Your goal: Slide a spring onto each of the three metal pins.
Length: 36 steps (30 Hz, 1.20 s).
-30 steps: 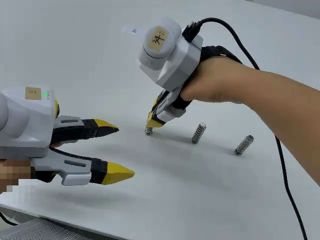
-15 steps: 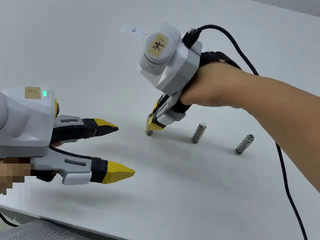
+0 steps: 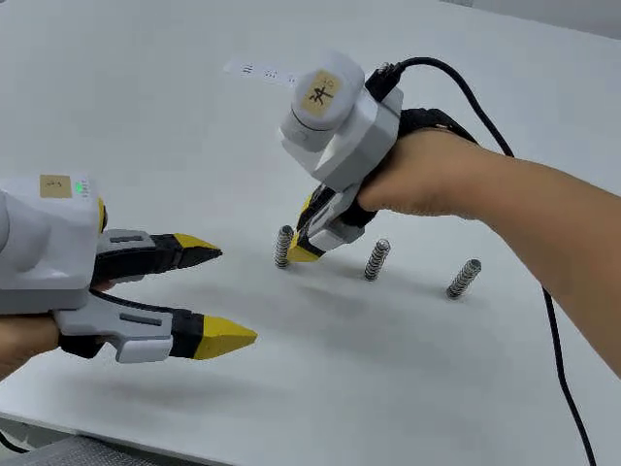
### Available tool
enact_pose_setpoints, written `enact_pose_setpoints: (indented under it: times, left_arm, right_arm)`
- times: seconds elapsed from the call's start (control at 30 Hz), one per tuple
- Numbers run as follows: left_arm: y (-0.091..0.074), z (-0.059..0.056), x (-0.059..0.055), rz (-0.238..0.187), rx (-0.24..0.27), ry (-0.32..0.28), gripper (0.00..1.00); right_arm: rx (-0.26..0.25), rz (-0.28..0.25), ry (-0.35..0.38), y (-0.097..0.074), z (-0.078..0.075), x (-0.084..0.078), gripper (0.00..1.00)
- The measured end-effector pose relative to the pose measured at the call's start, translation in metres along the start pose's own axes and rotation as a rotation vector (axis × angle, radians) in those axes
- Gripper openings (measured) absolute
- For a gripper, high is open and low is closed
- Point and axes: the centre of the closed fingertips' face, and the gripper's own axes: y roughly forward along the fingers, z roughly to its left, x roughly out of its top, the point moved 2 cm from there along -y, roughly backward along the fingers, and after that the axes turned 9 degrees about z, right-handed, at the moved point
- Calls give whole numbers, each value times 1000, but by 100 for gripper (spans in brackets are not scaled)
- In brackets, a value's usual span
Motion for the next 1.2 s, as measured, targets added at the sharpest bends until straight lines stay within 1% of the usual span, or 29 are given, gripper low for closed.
enact_pose_setpoints:
  times: [0.07,0.17,0.43,0.53,0.8,0.93,1.07,1.2]
  left_arm:
    - [0,0,1,-2,1,1,65]
    - [0,1,2,-4,3,3,65]
    - [0,2,5,-3,4,6,66]
    - [1,2,7,-3,5,7,66]
    - [2,5,12,2,10,9,67]
    - [2,6,15,0,15,12,68]
    - [2,6,15,5,19,13,69]
    - [2,6,15,9,22,13,69]
  right_arm:
    - [-3,-19,8,-4,0,0,24]
    - [-13,-35,17,-9,0,-1,25]
    - [-28,-72,37,-15,1,-6,27]
    - [-36,-95,50,-18,-1,-9,28]
    - [-54,-146,90,-33,-4,-21,30]
    - [-73,-196,115,-45,-6,-26,31]
    - [-81,-238,143,-57,-4,-37,32]
    - [-98,-261,175,-64,-6,-49,33]
